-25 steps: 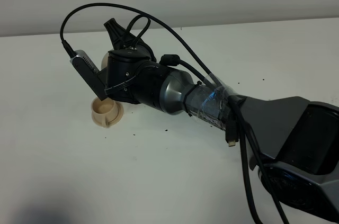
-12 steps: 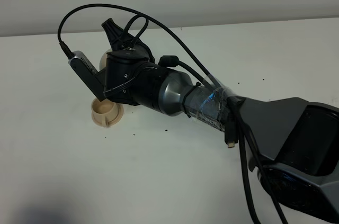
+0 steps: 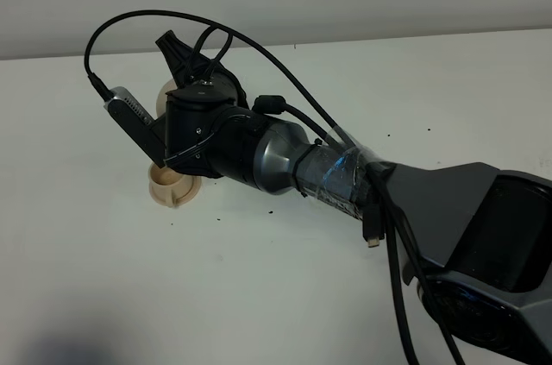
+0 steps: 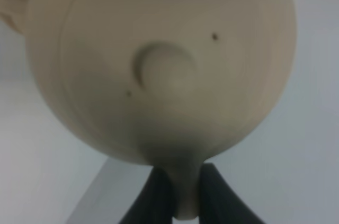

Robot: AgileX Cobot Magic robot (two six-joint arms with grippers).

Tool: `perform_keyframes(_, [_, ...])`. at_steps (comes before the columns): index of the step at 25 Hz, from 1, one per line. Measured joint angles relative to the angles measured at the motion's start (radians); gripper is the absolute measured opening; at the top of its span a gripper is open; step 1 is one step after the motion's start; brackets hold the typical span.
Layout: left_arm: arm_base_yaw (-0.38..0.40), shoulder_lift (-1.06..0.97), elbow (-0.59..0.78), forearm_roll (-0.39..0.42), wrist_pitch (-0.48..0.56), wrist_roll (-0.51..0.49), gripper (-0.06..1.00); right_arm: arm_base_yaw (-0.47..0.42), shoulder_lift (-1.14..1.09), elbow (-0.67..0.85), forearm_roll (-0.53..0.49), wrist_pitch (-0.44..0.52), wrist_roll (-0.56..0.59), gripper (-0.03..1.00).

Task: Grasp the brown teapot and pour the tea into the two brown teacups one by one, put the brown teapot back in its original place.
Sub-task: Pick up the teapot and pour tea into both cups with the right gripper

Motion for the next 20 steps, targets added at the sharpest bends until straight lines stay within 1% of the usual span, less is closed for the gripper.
perform_keyframes(10, [0.000,0.000,0.000,0.000,0.000,0.000,0.23,0.000,0.000,0.000,-0.040,-0.002,0.000,0.11])
perform_keyframes(20, [0.000,0.000,0.000,0.000,0.000,0.000,0.23,0.001,0.007,0.000,-0.053,-0.002,-0.026,0.11])
